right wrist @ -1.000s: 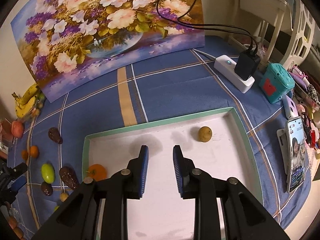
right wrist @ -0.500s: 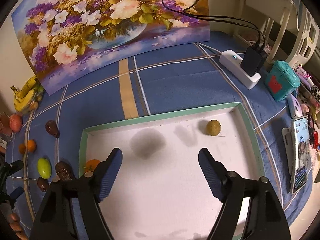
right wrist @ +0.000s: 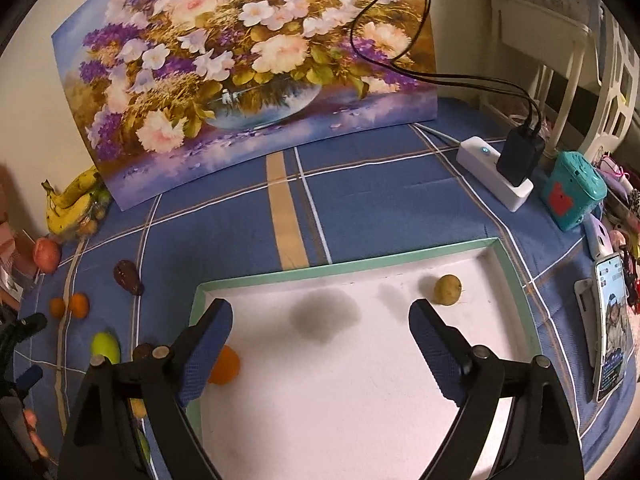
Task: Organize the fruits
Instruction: 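Move both open tools back toward the fruits on the tablecloth, then grasp the dark brown avocado with the left tool while the right tool grasps a wrinkled date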
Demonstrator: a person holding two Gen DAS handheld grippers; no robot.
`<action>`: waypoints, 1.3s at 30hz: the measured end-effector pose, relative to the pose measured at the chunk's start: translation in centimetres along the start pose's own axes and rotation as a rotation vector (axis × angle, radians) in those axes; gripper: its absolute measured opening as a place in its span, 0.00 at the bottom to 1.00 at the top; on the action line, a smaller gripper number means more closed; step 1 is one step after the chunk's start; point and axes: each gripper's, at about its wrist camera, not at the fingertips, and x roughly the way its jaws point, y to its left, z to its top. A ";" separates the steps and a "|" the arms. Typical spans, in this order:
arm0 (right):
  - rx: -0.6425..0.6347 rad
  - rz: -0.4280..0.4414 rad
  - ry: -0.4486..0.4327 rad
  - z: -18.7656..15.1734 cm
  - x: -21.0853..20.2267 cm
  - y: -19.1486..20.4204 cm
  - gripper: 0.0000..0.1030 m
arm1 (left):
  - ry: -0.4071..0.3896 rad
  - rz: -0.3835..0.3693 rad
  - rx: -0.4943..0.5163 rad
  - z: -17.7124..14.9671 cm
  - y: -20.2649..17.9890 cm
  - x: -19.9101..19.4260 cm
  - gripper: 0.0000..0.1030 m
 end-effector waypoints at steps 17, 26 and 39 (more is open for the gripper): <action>-0.122 0.195 -0.051 -0.1 -0.9 7.5 0.76 | -0.135 0.052 0.107 2.7 2.1 -3.4 0.95; -0.189 0.314 0.043 -1.7 0.6 11.5 0.55 | 0.030 -0.005 0.076 1.2 2.2 -0.5 0.92; -0.238 0.340 0.225 -4.7 5.4 13.7 0.47 | 0.202 0.021 0.075 -1.3 1.4 4.3 0.84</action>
